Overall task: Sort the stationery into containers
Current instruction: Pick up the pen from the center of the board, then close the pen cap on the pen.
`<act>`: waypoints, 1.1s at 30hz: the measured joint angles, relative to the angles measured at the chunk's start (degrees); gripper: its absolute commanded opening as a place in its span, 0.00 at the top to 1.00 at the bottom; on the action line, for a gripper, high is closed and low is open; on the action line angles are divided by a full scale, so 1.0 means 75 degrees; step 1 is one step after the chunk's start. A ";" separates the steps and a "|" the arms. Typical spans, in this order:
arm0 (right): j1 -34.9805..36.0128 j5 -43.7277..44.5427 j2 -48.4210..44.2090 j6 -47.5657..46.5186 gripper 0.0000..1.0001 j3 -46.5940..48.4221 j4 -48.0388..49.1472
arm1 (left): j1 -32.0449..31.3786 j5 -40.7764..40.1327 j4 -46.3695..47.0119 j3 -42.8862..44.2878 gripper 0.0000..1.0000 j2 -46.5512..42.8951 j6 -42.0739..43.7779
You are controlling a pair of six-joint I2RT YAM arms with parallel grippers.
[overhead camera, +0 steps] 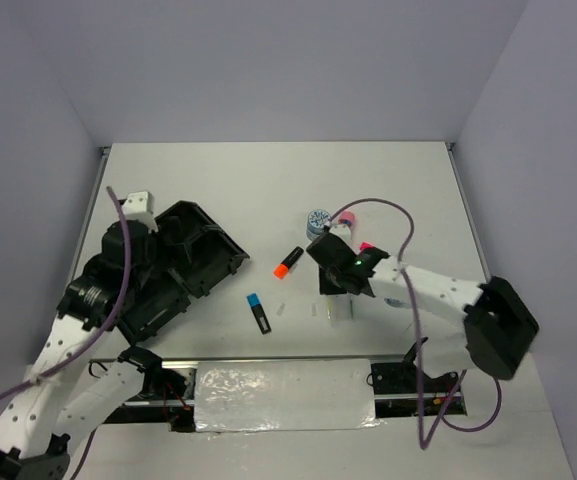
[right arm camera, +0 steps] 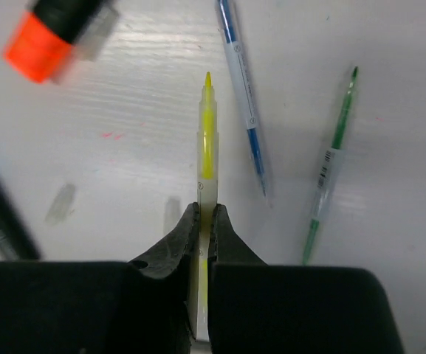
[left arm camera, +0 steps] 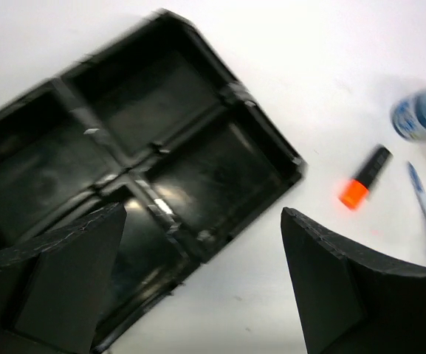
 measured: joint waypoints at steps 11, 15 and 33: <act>0.0032 0.0600 -0.4278 -0.0041 1.00 0.1335 -0.1912 | -0.4211 -0.0047 0.0994 0.0699 0.34 0.4077 -0.1702; 0.0032 0.0764 -0.4960 -0.0035 1.00 0.1288 -0.2745 | -0.5167 -0.0318 0.1198 0.0845 0.46 0.5537 -0.2154; 0.0032 0.0740 -0.5351 -0.0044 1.00 0.0842 -0.3424 | -0.5575 -0.0318 0.1874 0.0950 0.45 0.7528 -0.2372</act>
